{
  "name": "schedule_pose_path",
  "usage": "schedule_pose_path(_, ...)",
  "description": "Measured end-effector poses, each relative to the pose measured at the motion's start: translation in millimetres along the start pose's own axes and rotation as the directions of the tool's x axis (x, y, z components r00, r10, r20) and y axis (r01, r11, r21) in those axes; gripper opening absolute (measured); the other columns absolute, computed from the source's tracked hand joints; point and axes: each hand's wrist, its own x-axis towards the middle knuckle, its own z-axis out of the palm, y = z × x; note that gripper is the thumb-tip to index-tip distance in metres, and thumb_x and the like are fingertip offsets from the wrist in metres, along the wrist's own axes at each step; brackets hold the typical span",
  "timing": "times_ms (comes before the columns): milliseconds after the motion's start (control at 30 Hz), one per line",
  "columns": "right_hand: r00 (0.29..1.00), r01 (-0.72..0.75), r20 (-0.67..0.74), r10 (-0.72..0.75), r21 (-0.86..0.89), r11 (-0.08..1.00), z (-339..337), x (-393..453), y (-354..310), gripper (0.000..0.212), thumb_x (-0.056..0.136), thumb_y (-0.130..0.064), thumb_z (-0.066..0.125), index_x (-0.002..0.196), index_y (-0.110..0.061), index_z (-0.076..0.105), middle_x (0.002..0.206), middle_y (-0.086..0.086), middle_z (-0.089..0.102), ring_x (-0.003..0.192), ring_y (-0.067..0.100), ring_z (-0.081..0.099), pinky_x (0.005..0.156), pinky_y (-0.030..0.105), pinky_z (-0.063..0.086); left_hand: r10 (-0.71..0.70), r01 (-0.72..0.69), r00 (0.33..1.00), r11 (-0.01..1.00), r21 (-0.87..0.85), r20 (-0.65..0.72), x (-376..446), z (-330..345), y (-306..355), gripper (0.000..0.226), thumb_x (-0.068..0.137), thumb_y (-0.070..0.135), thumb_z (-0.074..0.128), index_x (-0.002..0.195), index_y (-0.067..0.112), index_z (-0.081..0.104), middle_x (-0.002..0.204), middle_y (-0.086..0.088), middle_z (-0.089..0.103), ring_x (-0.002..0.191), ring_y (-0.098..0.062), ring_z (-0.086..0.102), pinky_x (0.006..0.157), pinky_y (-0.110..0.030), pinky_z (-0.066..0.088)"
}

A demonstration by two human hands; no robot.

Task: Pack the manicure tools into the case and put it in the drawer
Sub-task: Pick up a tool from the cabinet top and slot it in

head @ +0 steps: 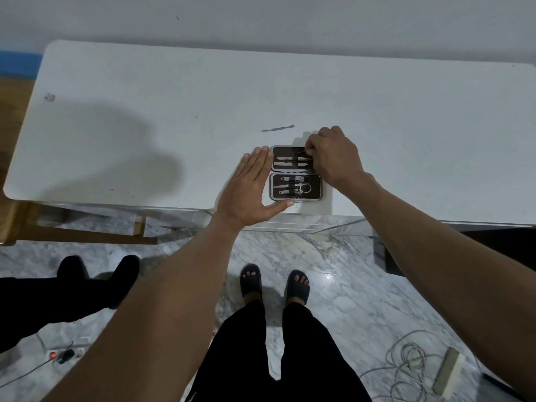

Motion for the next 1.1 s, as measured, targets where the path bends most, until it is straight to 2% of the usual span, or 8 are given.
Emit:
schedule_pose_path(133, 1.000, -0.012, -0.006, 0.012, -0.046, 0.999, -1.3, -3.0, 5.6, 0.012, 0.086, -0.005, 0.055, 0.093, -0.009, 0.064, 0.096, 0.011, 0.062, 0.095, 0.031, 0.051, 0.060, 0.034, 0.036, 0.002, -0.002, 1.000, 1.000, 0.010, 0.021, 0.3, -0.8, -0.6, 0.114, 0.090, 0.080, 0.054, 0.164, -0.002, 0.025, 0.173, -0.018, 0.025, 0.163, -0.030, 0.019, 0.134, -0.047, 0.017)
schedule_pose_path(367, 0.999, -0.021, -0.042, 0.019, -0.066, 0.998, -10.1, -12.2, 16.1, 0.016, 0.091, -0.011, 0.052, 0.098, -0.008, 0.066, 0.098, 0.011, 0.062, 0.098, 0.032, 0.051, 0.062, 0.033, 0.036, -0.005, 0.005, 1.000, 1.000, 0.006, 0.021, 0.4, -1.3, 0.3, 0.114, 0.090, 0.082, 0.051, 0.164, -0.001, 0.024, 0.173, -0.016, 0.024, 0.163, -0.028, 0.018, 0.134, -0.048, 0.018)
schedule_pose_path(767, 1.000, -0.014, 0.016, 0.014, -0.049, 0.999, -5.5, -7.0, -3.7, 0.013, 0.090, -0.011, 0.055, 0.095, -0.009, 0.067, 0.098, 0.011, 0.063, 0.099, 0.031, 0.052, 0.065, 0.033, 0.034, 0.004, -0.004, 1.000, 1.000, 0.015, -0.002, 0.2, 0.8, -0.8, 0.113, 0.090, 0.080, 0.053, 0.163, -0.003, 0.027, 0.172, -0.017, 0.027, 0.162, -0.030, 0.021, 0.133, -0.049, 0.020)
schedule_pose_path(1100, 0.994, -0.068, 0.093, 0.064, 0.044, 0.997, -7.6, 2.2, -13.1, 0.017, 0.095, -0.019, 0.054, 0.100, -0.014, 0.070, 0.100, 0.008, 0.065, 0.104, 0.028, 0.052, 0.072, 0.036, 0.044, 0.008, -0.007, 1.000, 1.000, 0.013, -0.025, 0.3, 2.1, -1.2, 0.113, 0.090, 0.080, 0.054, 0.162, -0.004, 0.030, 0.171, -0.019, 0.029, 0.161, -0.031, 0.024, 0.132, -0.050, 0.022)
